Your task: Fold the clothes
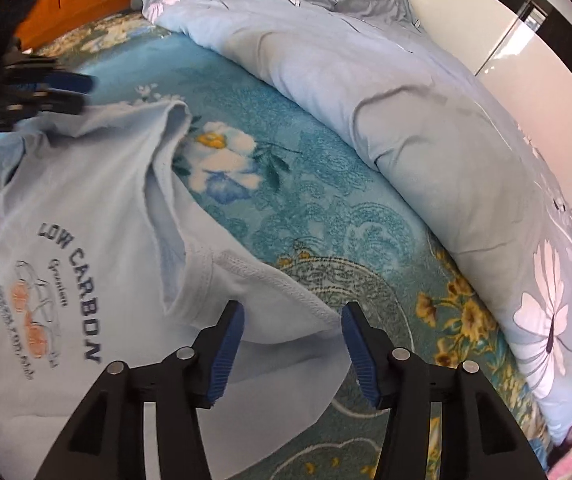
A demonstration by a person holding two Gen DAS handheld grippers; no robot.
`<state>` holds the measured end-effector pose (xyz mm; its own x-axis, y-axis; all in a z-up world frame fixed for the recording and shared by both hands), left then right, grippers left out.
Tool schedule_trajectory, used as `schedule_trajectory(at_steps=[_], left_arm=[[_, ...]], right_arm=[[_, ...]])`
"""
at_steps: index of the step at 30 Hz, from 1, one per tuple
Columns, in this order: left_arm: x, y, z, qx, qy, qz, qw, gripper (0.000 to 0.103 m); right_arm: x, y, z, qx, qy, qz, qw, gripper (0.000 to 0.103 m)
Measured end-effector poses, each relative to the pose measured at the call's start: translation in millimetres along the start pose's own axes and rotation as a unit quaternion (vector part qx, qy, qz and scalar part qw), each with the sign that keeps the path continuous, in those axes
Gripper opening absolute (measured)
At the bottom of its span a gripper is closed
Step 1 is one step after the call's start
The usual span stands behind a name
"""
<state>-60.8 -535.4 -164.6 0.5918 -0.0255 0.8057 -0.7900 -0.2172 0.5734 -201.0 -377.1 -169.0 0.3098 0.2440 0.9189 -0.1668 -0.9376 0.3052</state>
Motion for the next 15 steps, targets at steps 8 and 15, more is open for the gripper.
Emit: schedule_trajectory(at_steps=[8,15], left_arm=[[25.8,-63.3,9.1,0.045,-0.011,0.011,0.9989,0.038],[43.9,-91.1,4.2,0.045,0.002,0.012,0.9989,0.038]], right_arm=[[-20.0,-4.0,6.6,0.010,0.041,0.031,0.999,0.053],[-19.5,-7.9,6.6,-0.011,0.057,0.028,0.998,0.003]])
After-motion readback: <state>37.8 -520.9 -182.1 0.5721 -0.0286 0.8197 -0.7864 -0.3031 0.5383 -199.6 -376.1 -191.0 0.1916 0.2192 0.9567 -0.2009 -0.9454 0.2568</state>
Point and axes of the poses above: each gripper's, at about its wrist camera, not at the fingertips, and x roughly against the way its jaws point, z to its left, y to its top, the point moved 9 cm from there along -x, roughly the way its jaws point, and after that the axes turned 5 degrees about z, right-handed, at the moved point
